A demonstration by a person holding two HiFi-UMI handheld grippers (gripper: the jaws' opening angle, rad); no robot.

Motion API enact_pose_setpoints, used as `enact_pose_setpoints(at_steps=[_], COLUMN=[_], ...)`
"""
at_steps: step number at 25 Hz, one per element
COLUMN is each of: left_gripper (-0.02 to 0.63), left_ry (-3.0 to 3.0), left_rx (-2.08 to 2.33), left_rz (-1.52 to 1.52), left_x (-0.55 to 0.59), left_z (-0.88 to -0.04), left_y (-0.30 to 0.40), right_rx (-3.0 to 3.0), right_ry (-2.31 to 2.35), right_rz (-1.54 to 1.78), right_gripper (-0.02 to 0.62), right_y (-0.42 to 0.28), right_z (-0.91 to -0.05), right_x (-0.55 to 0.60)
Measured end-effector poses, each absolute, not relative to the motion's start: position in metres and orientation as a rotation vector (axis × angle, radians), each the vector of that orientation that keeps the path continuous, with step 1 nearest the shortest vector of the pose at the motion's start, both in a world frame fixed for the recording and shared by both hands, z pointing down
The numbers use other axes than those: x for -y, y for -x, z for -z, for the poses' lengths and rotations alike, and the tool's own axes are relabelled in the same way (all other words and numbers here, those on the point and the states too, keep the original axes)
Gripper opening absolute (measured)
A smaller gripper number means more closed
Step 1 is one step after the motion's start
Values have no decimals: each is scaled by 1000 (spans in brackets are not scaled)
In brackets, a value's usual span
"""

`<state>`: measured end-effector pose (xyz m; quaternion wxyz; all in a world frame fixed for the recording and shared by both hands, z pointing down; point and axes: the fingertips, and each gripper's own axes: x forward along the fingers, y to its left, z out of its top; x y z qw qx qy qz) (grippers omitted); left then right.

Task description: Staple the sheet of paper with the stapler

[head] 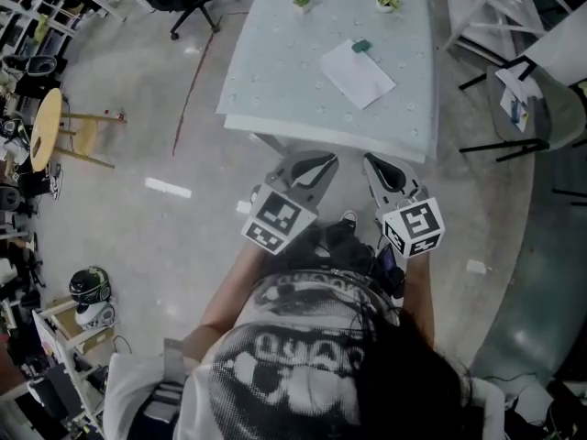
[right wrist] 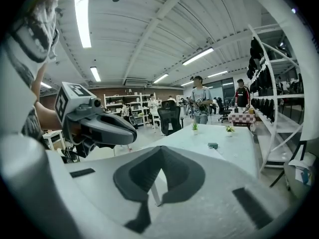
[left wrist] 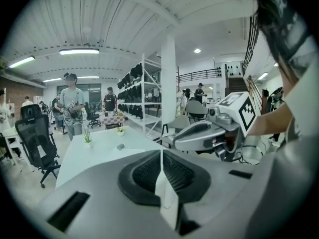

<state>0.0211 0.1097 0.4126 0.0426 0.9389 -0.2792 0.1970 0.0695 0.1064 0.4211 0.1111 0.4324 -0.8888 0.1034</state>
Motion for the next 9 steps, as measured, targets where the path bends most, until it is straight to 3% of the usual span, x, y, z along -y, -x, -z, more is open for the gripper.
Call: enact_pose_setpoints(at_steps=[9], left_gripper=[12], left_ry=[-2892], left_rx=[805], left_rz=[-577], left_x=[-106], left_z=[-413], left_y=[-6], right_rx=[2584], right_ry=[-1293], right_rz=[-293], right_gripper=[-3], right_y=[-52], right_z=[-419], right_x=[-102])
